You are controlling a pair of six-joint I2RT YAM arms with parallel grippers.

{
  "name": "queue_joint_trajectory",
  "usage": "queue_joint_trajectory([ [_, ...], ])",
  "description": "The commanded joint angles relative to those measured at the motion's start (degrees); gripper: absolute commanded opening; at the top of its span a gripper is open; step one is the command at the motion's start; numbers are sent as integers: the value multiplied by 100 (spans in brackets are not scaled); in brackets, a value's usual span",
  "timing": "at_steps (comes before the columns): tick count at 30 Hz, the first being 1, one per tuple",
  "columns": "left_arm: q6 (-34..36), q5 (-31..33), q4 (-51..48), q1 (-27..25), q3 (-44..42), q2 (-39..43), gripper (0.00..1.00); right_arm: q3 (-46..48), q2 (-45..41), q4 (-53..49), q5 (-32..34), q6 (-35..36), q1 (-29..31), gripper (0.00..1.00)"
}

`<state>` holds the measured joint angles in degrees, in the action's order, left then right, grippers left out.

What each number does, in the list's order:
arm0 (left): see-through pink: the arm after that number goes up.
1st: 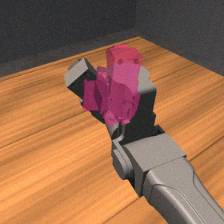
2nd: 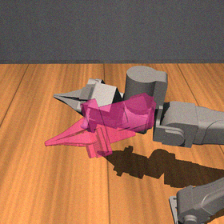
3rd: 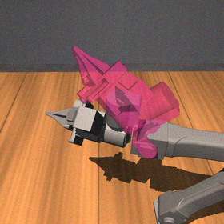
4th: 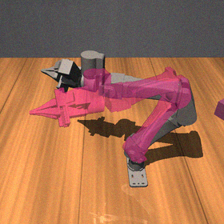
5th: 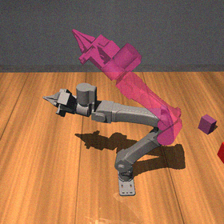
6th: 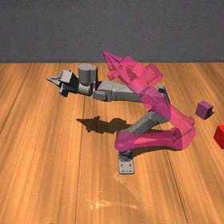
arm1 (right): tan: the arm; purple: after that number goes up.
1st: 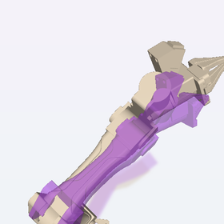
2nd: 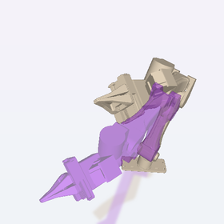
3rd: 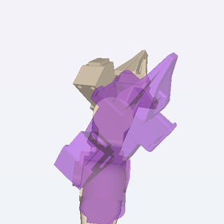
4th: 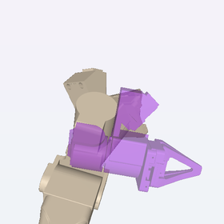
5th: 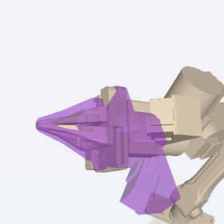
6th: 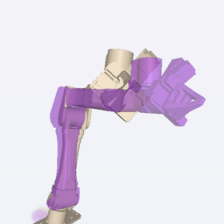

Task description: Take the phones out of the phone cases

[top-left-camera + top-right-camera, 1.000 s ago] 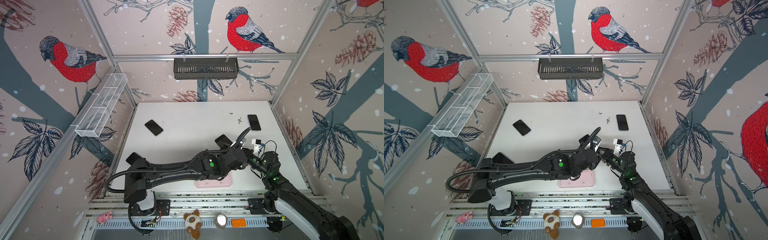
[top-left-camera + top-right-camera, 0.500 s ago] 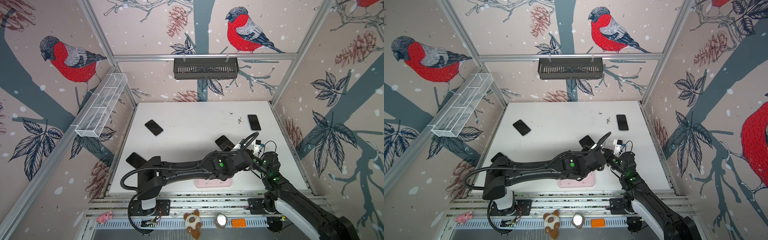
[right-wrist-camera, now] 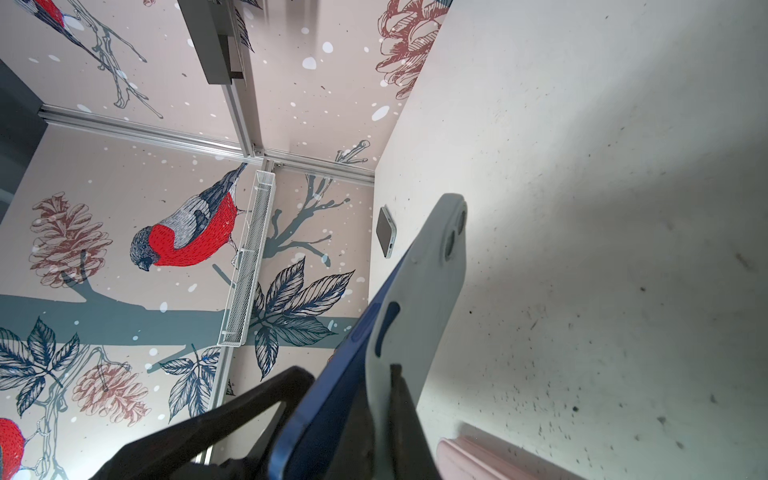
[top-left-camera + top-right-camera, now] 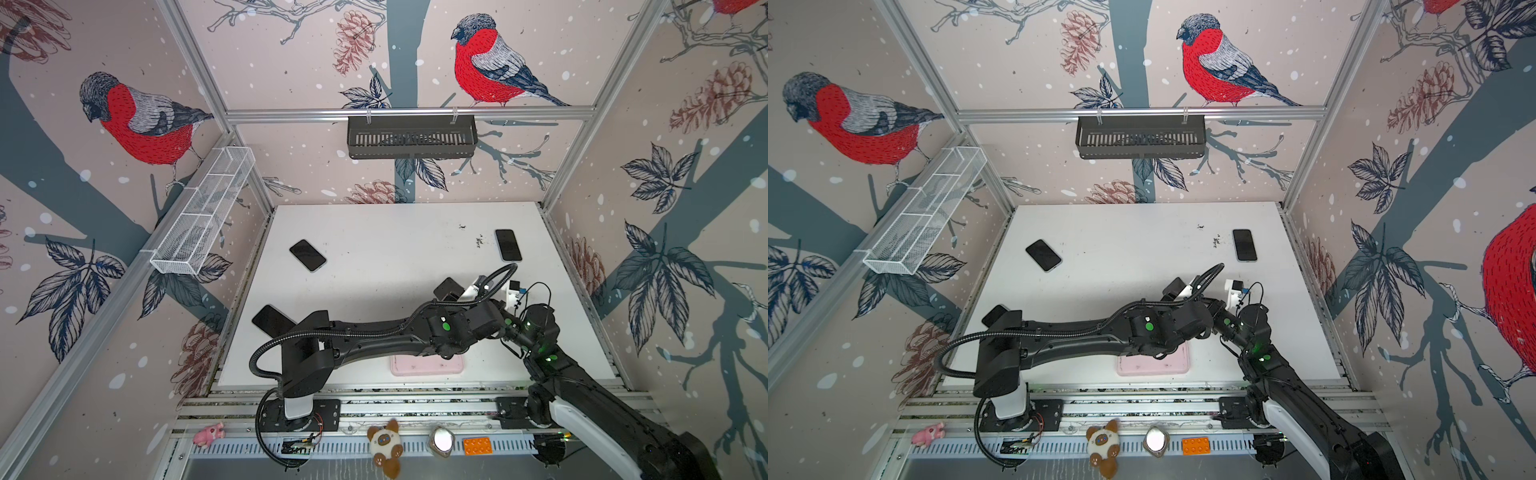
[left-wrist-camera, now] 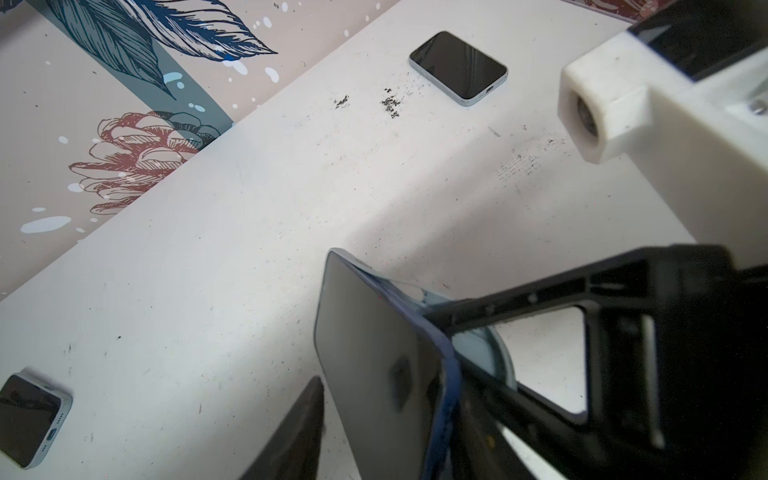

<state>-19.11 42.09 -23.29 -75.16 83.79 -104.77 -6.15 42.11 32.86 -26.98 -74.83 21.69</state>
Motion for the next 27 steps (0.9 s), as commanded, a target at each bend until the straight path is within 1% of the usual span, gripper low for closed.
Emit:
queue_joint_trajectory([
  [1, -39, 182, -57, 32, -54, 2, 44, 2, -20, 423, -53, 38, 28, 0],
  [4, 29, 118, -40, 31, -64, -21, 36, 15, -12, 422, -40, 45, 45, 1],
  [10, 301, -263, 209, 30, -269, 104, 13, 17, -9, 402, -20, 38, 46, 0],
  [15, 503, -448, 291, 31, -395, 256, 1, 26, 7, 371, -9, 47, 51, 1],
  [19, 694, -468, 386, 21, -451, 401, 0, 62, 7, 337, 13, 69, 44, 1],
  [27, 1270, 375, 390, -17, -413, 811, 0, 185, -1, -153, 165, 304, 43, 0],
])
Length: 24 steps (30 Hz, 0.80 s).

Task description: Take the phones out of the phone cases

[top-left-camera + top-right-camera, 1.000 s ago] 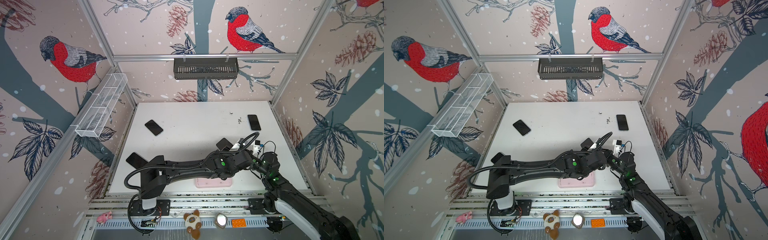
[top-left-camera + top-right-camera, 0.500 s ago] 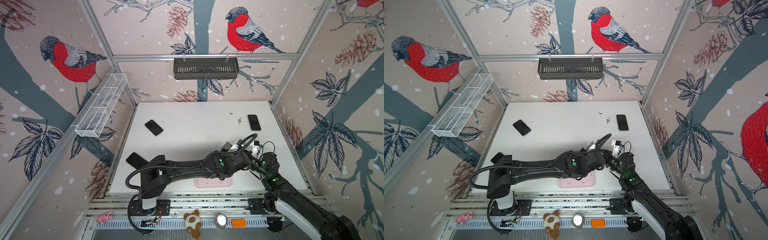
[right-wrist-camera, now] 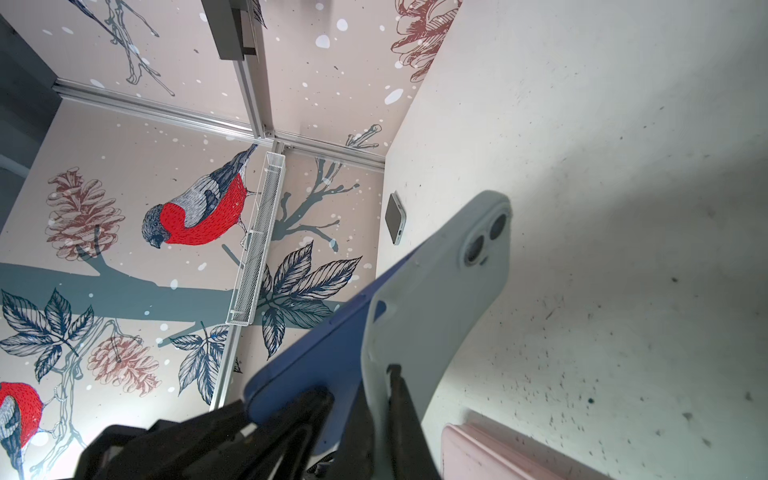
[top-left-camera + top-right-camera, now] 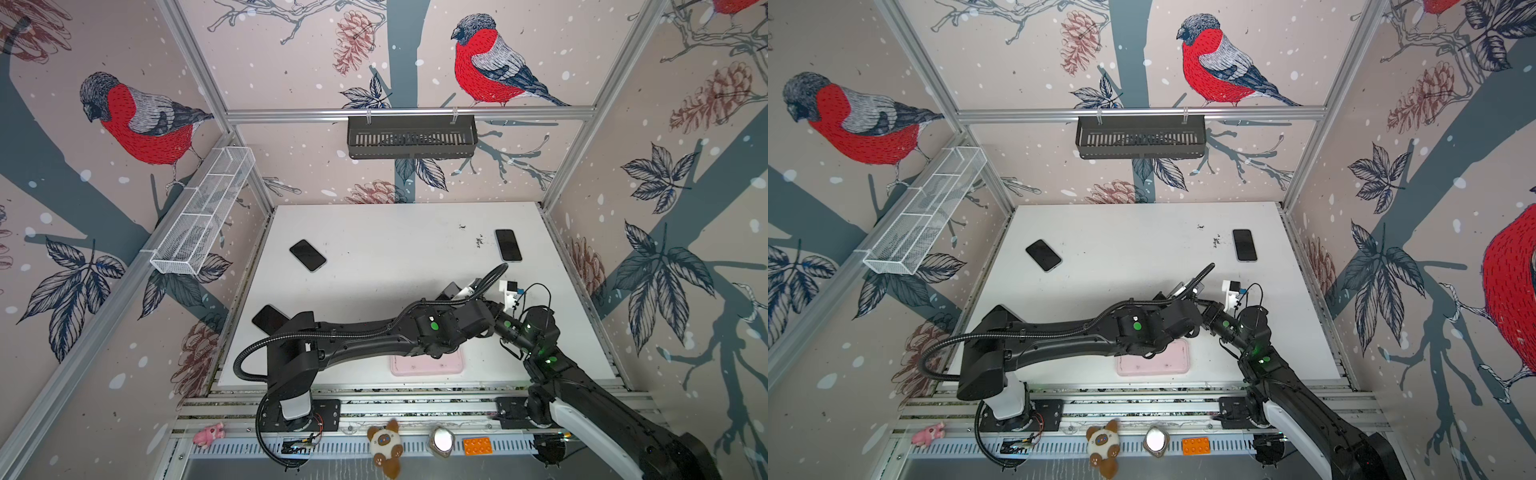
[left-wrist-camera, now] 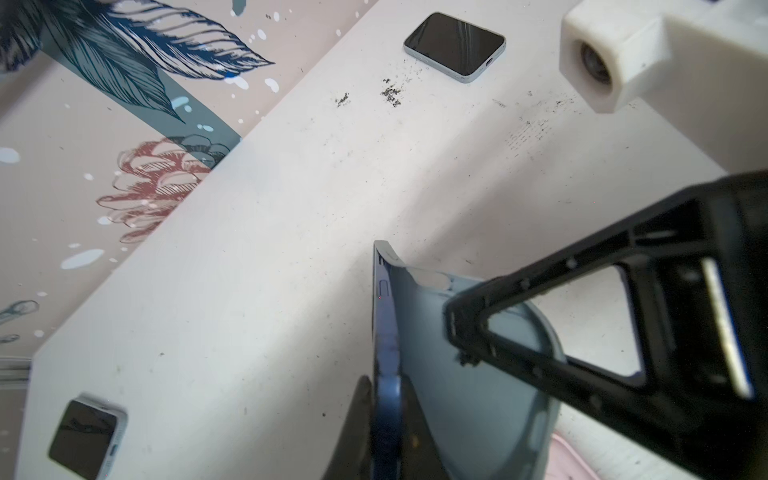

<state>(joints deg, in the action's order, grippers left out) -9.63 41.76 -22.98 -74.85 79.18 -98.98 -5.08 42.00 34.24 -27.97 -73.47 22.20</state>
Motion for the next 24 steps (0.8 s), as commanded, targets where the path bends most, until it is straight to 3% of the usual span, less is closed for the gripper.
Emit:
queue_joint_trajectory([
  [1, 452, 486, 426, -59, 16, 324, 0, 134, 19, -303, 297, 167, -11, 1],
  [13, 1587, 1149, 1465, -32, -1053, 992, 0, 215, 27, -658, 732, -3, -56, 1],
  [19, 2192, 825, 2117, 303, -1721, 1012, 0, 201, -117, -992, 1351, -446, -99, 3],
  [24, 3422, 275, 2973, 408, -2396, 973, 0, 174, 19, -1045, 1701, -808, -101, 4],
])
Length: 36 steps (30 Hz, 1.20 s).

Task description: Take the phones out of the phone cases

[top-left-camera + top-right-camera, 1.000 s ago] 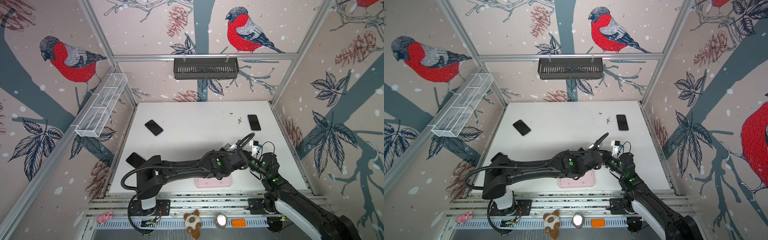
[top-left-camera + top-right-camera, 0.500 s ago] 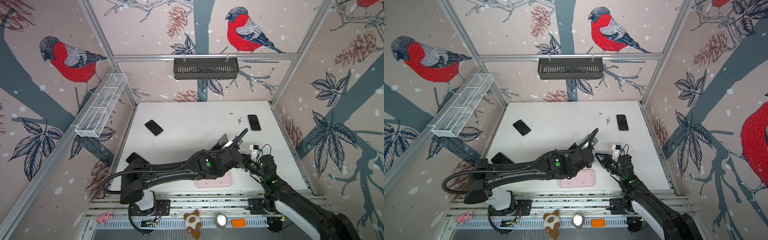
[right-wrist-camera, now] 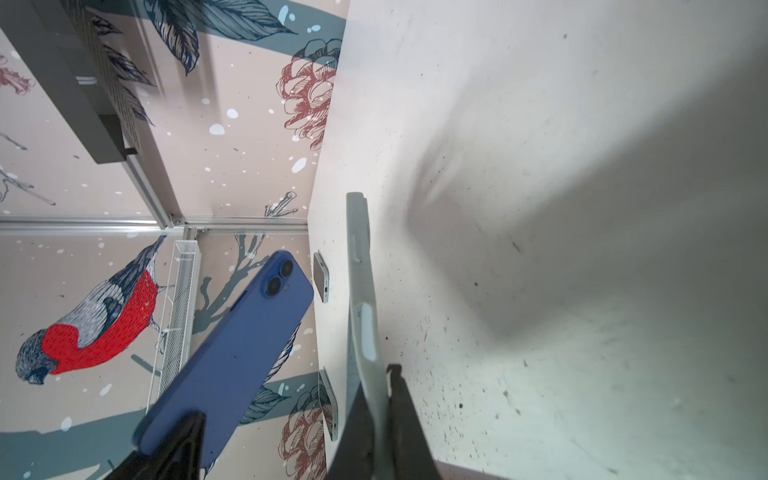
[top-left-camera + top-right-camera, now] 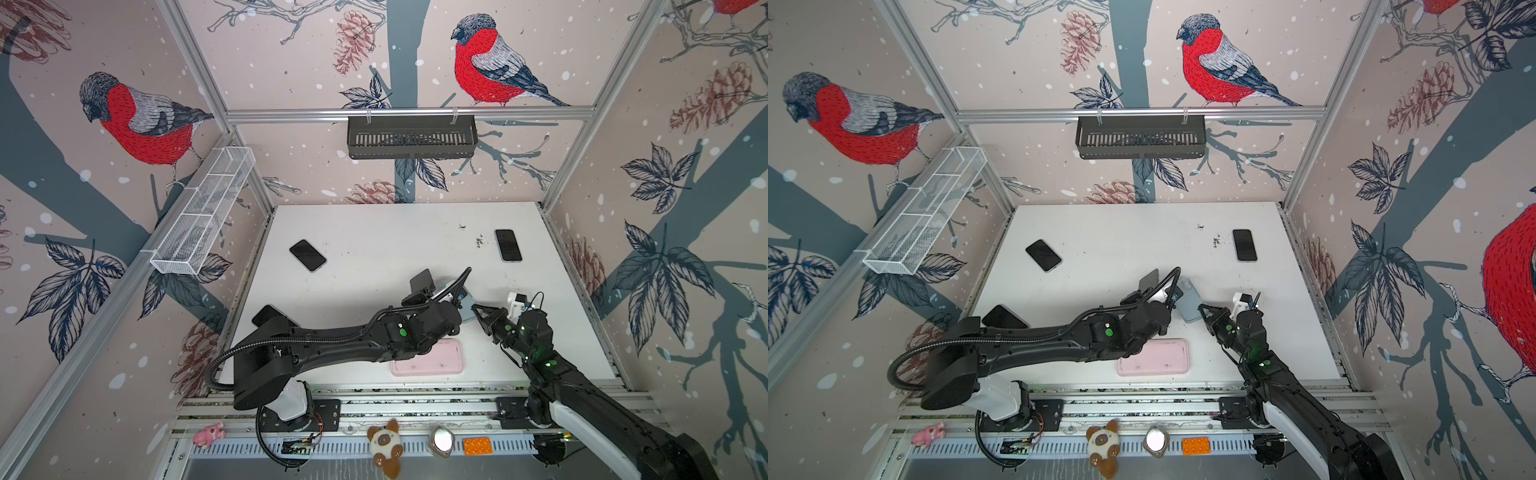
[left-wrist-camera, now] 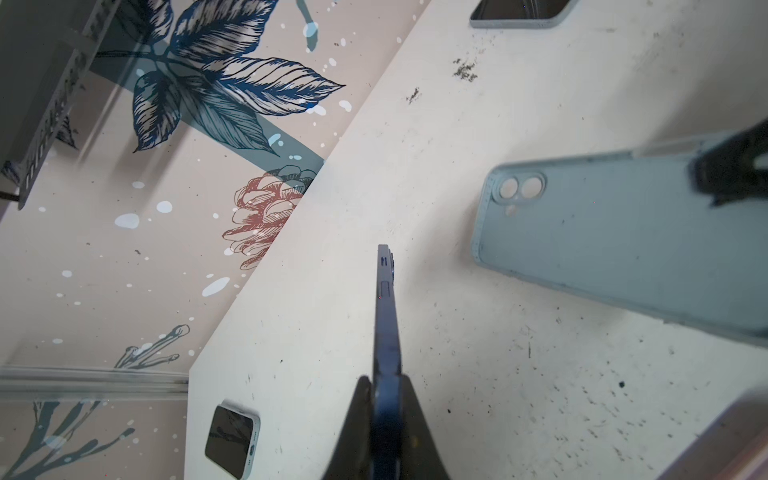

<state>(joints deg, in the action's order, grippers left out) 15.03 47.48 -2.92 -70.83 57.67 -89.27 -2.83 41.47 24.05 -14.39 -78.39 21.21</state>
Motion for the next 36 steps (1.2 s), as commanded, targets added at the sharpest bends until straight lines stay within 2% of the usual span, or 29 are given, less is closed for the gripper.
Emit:
queue_joint_trajectory([
  [1, 1231, -336, 1200, 12, -391, -27, 0, -49, 145, 21, 378, -403, -2, 4],
  [6, 1751, -443, 1584, 238, -643, -249, 0, -59, 706, 444, 532, -761, 108, 4],
  [14, 2378, -545, 2123, 368, -810, -661, 0, -299, 1695, 1181, 1255, -1291, 726, 3],
  [22, 2612, -580, 2035, 403, -738, -1111, 0, -613, 2415, 1426, 1625, -1433, 965, 4],
  [28, 2728, -473, 1880, 402, -712, -1392, 0, -633, 2860, 1757, 1648, -1476, 1058, 6],
  [36, 2580, -589, 1855, 368, -856, -1235, 25, -635, 3314, 2181, 1624, -1495, 1152, 10],
])
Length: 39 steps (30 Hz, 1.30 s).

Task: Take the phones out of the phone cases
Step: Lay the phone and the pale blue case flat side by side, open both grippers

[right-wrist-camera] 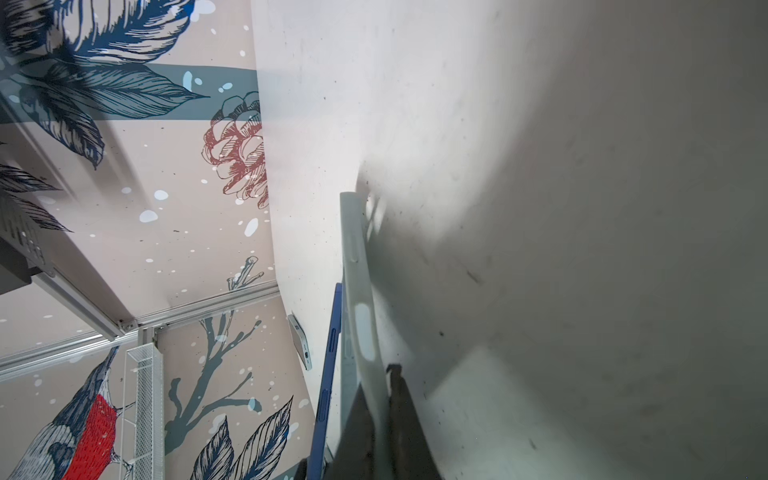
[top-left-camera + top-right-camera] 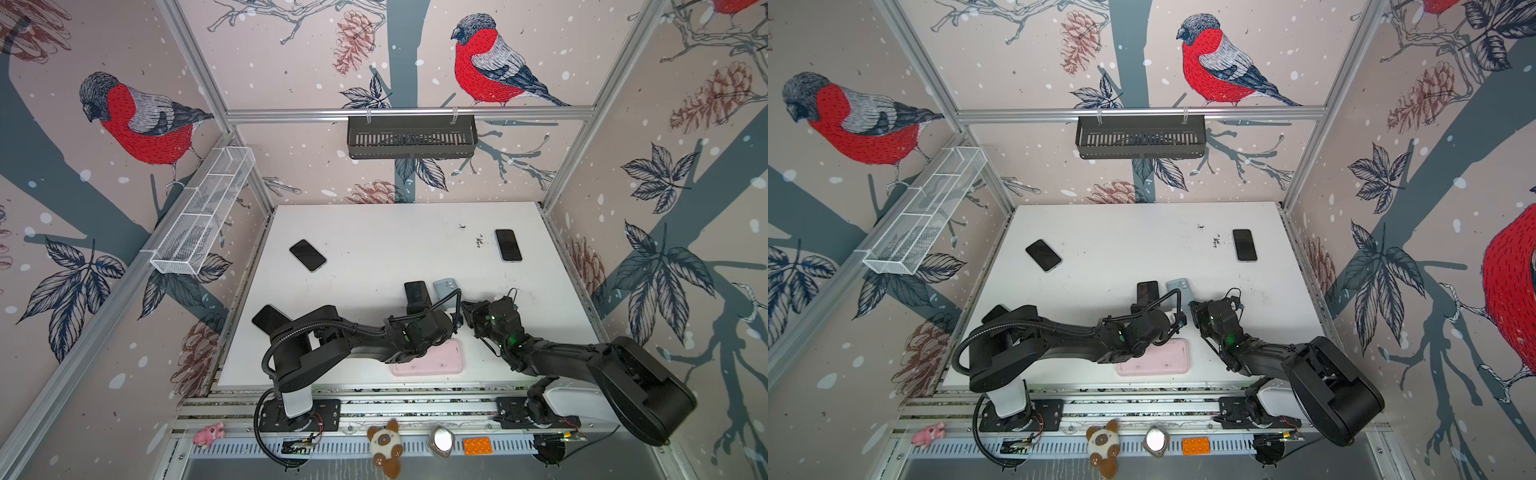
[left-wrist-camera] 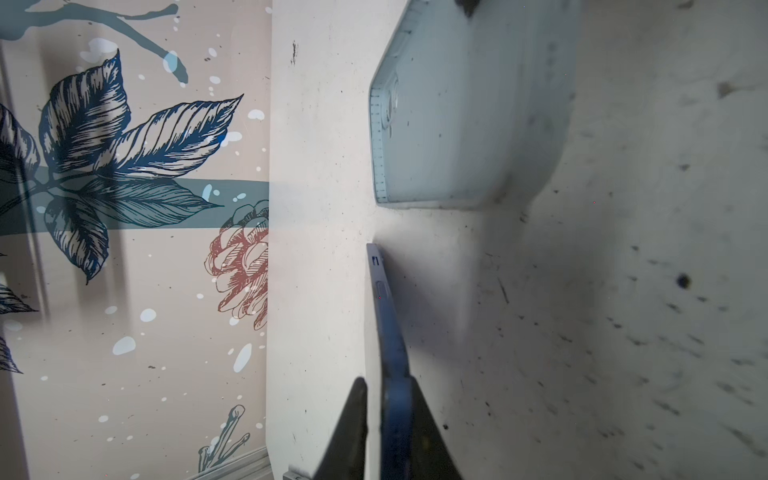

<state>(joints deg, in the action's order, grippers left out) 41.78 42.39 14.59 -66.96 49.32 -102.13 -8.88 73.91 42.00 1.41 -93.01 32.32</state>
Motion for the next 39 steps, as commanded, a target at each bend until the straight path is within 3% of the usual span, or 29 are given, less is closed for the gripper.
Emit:
queue_joint_trajectory([
  [1, -86, -67, 99, -36, -26, 34, 26, -49, 122, 411, 37, -34, 64, 11],
  [7, -140, -61, 123, -47, -45, -75, 35, -113, 386, 608, 104, -155, 247, 14],
  [9, -186, -103, 78, -54, -48, -72, 45, -143, 443, 616, 127, -156, 293, 17],
  [12, -201, -50, 51, -54, -46, -70, 48, -157, 464, 587, 218, -156, 375, 22],
  [13, -217, -46, 30, -59, -50, -61, 52, -149, 467, 568, 248, -172, 395, 24],
  [14, -242, -70, 14, -63, -44, -47, 65, -149, 465, 572, 276, -173, 418, 27],
  [17, -297, -65, -6, -73, -28, -53, 69, -141, 476, 580, 342, -182, 501, 36],
  [18, -315, -50, -13, -72, -32, -46, 83, -148, 484, 599, 348, -191, 520, 41],
  [20, -349, -39, -75, -94, -28, -27, 97, -181, 493, 590, 319, -151, 548, 52],
  [26, -398, 66, -171, -150, -67, 121, 98, -324, 307, 103, 153, 101, 605, 75],
  [33, -479, 183, -280, -189, -35, 474, 98, -338, -587, -924, 283, 578, 575, 99],
  [39, -595, 274, -350, -189, -80, 810, 98, -301, -1116, -1292, 27, 899, 428, 100],
])
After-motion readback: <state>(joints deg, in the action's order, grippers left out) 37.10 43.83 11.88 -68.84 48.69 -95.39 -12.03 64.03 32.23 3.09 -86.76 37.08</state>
